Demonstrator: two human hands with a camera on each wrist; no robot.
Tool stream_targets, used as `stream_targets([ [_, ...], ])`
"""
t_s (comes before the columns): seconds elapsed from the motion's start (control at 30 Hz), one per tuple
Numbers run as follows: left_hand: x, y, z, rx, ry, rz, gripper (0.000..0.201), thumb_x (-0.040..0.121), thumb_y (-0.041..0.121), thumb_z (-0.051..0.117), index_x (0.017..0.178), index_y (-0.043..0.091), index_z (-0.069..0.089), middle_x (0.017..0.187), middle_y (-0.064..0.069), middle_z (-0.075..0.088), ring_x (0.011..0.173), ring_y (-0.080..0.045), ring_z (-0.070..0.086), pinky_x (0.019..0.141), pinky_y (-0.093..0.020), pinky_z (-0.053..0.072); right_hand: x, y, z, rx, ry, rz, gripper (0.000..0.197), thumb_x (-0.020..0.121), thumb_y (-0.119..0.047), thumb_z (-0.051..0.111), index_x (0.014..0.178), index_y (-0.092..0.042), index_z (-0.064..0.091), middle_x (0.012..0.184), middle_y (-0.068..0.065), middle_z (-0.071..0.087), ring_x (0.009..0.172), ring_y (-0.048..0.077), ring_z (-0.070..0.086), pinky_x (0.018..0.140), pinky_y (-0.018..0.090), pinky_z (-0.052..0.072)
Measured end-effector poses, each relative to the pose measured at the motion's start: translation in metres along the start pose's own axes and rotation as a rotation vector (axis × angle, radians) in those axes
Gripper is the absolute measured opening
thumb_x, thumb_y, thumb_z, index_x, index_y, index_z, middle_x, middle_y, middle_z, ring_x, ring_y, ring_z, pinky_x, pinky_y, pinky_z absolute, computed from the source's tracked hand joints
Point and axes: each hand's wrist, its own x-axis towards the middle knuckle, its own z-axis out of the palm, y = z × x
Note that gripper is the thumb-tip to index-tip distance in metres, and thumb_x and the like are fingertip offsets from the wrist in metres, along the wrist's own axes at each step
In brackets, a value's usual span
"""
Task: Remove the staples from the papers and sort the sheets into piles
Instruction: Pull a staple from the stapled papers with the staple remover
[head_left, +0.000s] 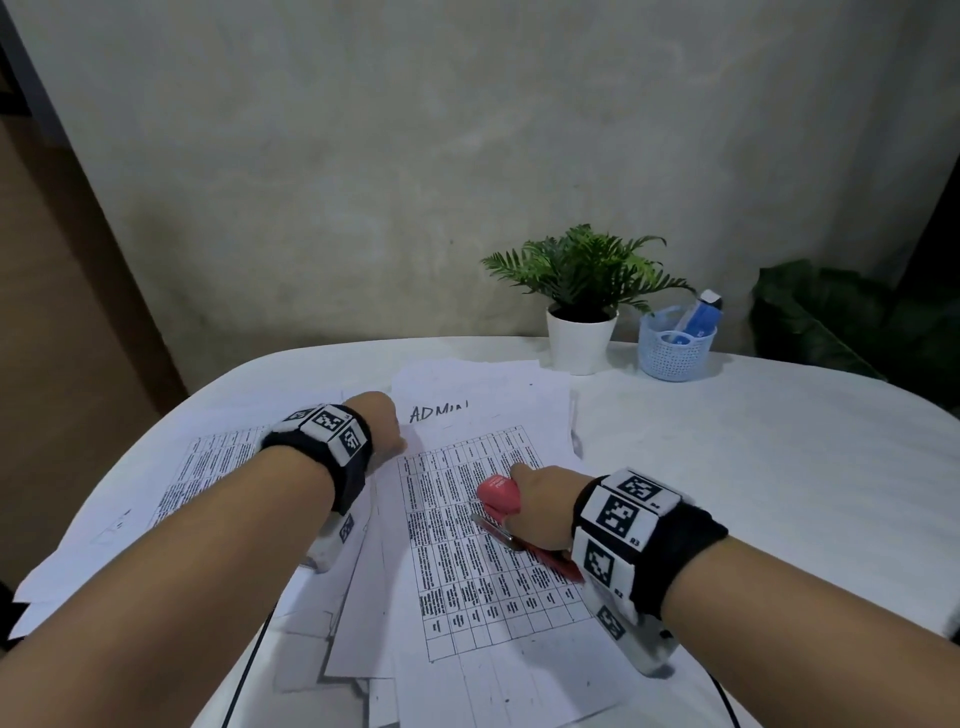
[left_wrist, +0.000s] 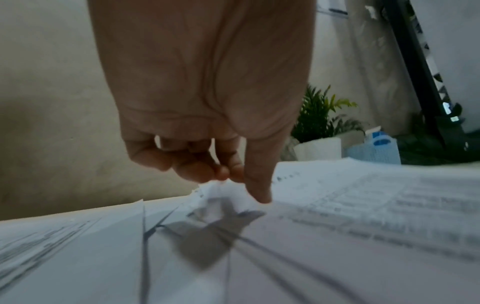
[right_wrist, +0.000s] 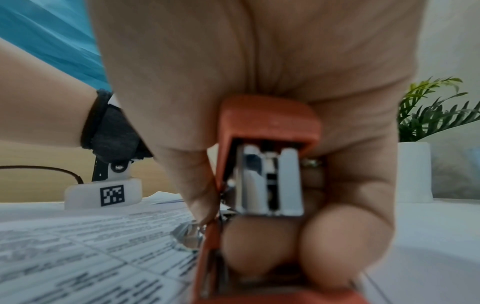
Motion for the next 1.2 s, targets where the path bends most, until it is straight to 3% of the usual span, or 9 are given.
stream_targets([
  [0.2,-0.006,-0.008,0.0,-0.103,-0.008,-0.044,0.056,0.09,0.032,0.059,0.137,0.008,0.042,0.139,-0.01,0.048,0.128,-0.026,0.045,0.104,-0.033,0.038,-0.013,-0.004,-0.007,-0.063,-0.025,-0.075,0.023,0.099,-0.021,0.036,0.118,-0.01,0.041,0.125,0.013,0.049,0.112,0.029,0.053,0.092,0.037,0.046],
  [0.33,-0.011,-0.001,0.001,-0.074,-0.084,-0.008,0.035,0.088,0.034,0.058,0.103,0.003,0.061,0.103,-0.013,0.06,0.107,-0.028,0.06,0.076,-0.029,0.045,-0.014,-0.003,-0.006,-0.068,-0.01,-0.079,0.019,0.099,-0.023,0.036,0.113,-0.012,0.043,0.123,0.013,0.051,0.111,0.029,0.054,0.093,0.038,0.044],
  [0.43,-0.021,0.007,-0.008,-0.116,0.061,0.006,0.04,0.089,0.034,0.06,0.118,0.007,0.061,0.121,-0.012,0.059,0.112,-0.03,0.057,0.09,-0.033,0.046,-0.016,-0.003,-0.008,-0.064,0.002,-0.086,0.029,0.099,-0.024,0.036,0.122,-0.009,0.042,0.124,0.014,0.05,0.111,0.03,0.054,0.093,0.037,0.044],
  [0.57,-0.039,0.003,-0.019,-0.599,0.227,-0.011,0.033,0.086,0.029,0.068,0.111,0.008,0.065,0.115,-0.01,0.064,0.099,-0.031,0.063,0.081,-0.035,0.05,-0.012,0.0,-0.007,-0.032,0.006,-0.069,0.033,0.099,-0.026,0.037,0.126,-0.007,0.04,0.123,0.014,0.05,0.111,0.029,0.053,0.092,0.036,0.043],
  [0.7,-0.07,0.002,-0.034,-1.06,0.22,0.106,0.015,0.09,0.023,0.063,0.105,0.018,0.064,0.098,-0.004,0.068,0.074,-0.013,0.062,0.062,-0.024,0.047,-0.002,0.014,-0.004,0.259,0.114,0.022,0.036,0.096,-0.025,0.045,0.127,-0.009,0.036,0.098,0.003,0.055,0.077,0.016,0.058,0.07,0.025,0.051],
  [0.8,-0.092,0.002,-0.046,-1.276,0.135,0.216,0.012,0.097,0.017,0.053,0.103,0.024,0.061,0.097,-0.001,0.07,0.079,-0.016,0.067,0.076,-0.035,0.054,-0.012,0.023,-0.012,0.446,0.216,0.035,0.036,0.096,-0.031,0.046,0.125,-0.012,0.034,0.087,0.0,0.055,0.061,0.01,0.056,0.049,0.02,0.048],
  [0.93,-0.108,-0.001,-0.062,-1.436,0.157,0.228,0.025,0.1,0.007,0.043,0.119,0.013,0.057,0.108,-0.009,0.069,0.085,-0.019,0.068,0.08,-0.037,0.056,-0.028,0.035,-0.038,0.436,0.418,0.025,0.038,0.095,-0.038,0.046,0.119,-0.01,0.037,0.104,0.013,0.059,0.075,0.022,0.058,0.063,0.032,0.05],
  [1.03,-0.118,-0.006,-0.062,-1.37,0.084,0.146,0.032,0.092,-0.004,0.048,0.123,0.003,0.054,0.112,-0.019,0.064,0.091,-0.029,0.063,0.082,-0.041,0.053,-0.04,0.042,-0.058,0.465,0.459,0.015,0.038,0.094,-0.04,0.047,0.118,-0.012,0.037,0.101,0.01,0.056,0.073,0.019,0.059,0.054,0.028,0.052],
  [1.2,-0.15,0.006,-0.021,-0.852,0.009,-0.071,0.046,0.084,-0.001,0.059,0.122,0.013,0.037,0.079,-0.015,0.05,0.057,-0.02,0.047,0.039,-0.02,0.038,-0.044,0.04,-0.052,0.241,0.343,0.061,0.042,0.092,-0.039,0.049,0.121,-0.011,0.039,0.109,0.01,0.058,0.087,0.023,0.056,0.074,0.033,0.048],
])
